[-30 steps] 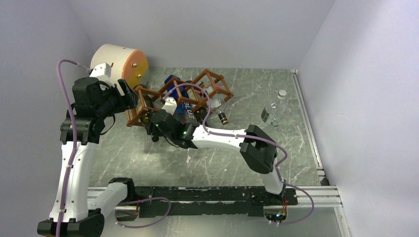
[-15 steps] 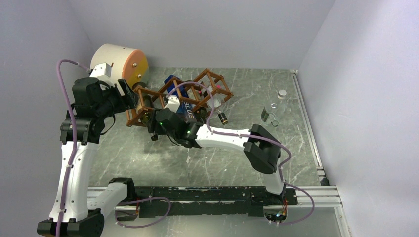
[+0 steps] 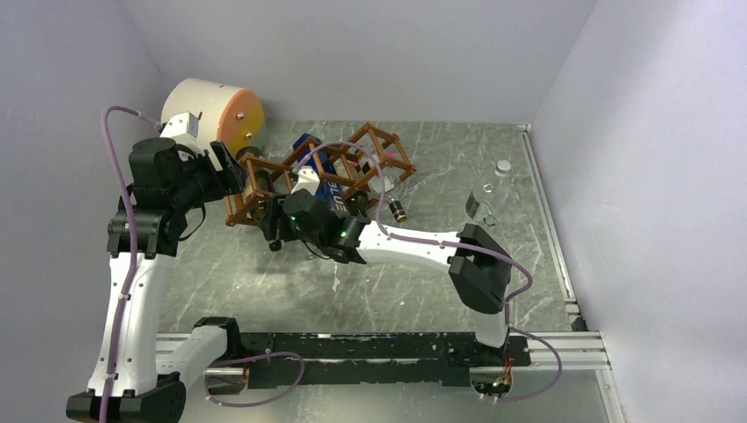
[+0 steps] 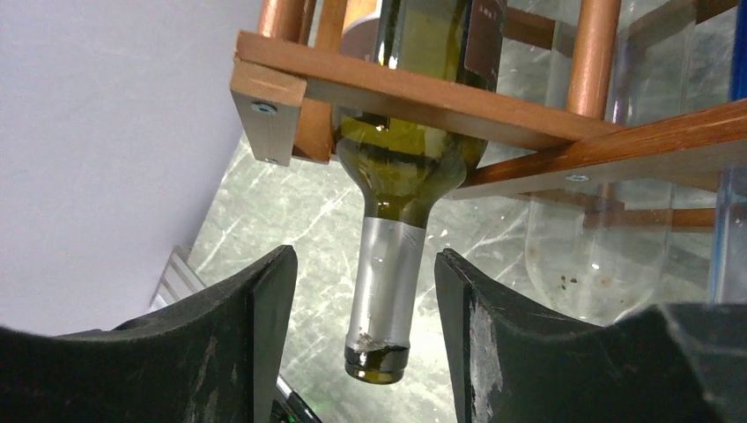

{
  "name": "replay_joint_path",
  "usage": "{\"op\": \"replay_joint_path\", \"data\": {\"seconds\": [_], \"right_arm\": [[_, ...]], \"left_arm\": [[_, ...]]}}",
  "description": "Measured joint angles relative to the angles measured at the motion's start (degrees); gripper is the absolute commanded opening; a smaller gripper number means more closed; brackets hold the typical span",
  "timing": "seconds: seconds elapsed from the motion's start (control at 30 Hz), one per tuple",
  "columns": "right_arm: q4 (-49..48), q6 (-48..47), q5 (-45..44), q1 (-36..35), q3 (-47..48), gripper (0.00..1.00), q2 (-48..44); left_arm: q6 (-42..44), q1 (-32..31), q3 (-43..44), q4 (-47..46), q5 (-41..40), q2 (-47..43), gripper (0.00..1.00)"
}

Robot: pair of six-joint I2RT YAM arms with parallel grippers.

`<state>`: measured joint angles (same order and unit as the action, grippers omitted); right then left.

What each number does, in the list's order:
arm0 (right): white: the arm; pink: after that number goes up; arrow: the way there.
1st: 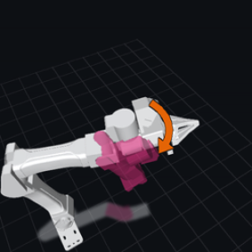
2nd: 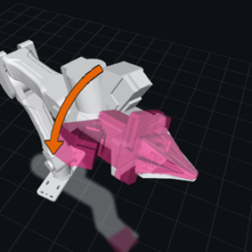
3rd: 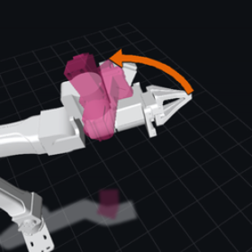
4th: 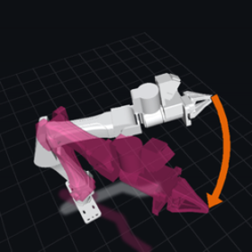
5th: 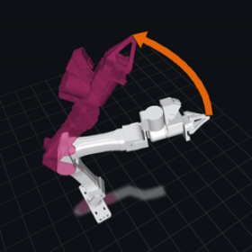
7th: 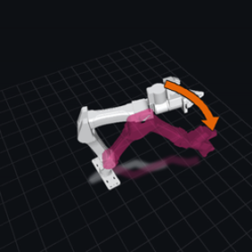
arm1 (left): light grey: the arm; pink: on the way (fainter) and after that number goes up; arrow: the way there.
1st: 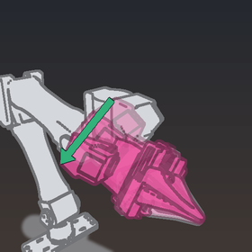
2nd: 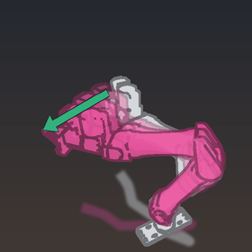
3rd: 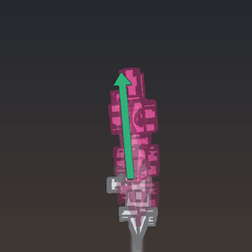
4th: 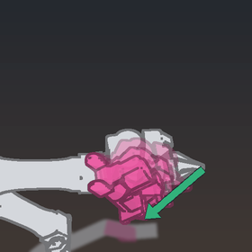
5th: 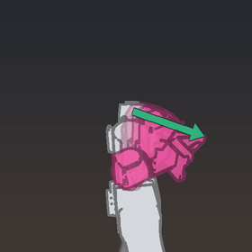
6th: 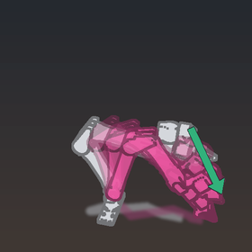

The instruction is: Put the wine bottle on the wine rack

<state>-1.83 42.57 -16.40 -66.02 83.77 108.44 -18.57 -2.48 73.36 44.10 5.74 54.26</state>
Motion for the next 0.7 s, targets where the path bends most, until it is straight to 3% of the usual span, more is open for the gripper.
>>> {"op": "replay_joint_path", "data": {"seconds": [0.33,0.43,0.57,0.7], "right_arm": [[2.97,-2.40,2.91,-0.11,2.62,0.59,4.59],[3.28,-2.80,3.63,-0.11,2.86,0.48,5.27],[3.32,-2.75,4.42,-0.11,3.34,0.24,5.73],[4.33,-1.66,3.04,0.37,2.95,0.11,5.73]], "left_arm": [[0.00,0.00,0.00,-0.02,0.17,0.00,0.78],[-0.02,0.00,-0.02,-0.04,0.33,0.00,0.78],[0.02,0.00,-0.02,-0.07,0.52,0.00,0.78],[0.17,0.00,-0.02,-0.09,0.61,0.00,0.78]]}}
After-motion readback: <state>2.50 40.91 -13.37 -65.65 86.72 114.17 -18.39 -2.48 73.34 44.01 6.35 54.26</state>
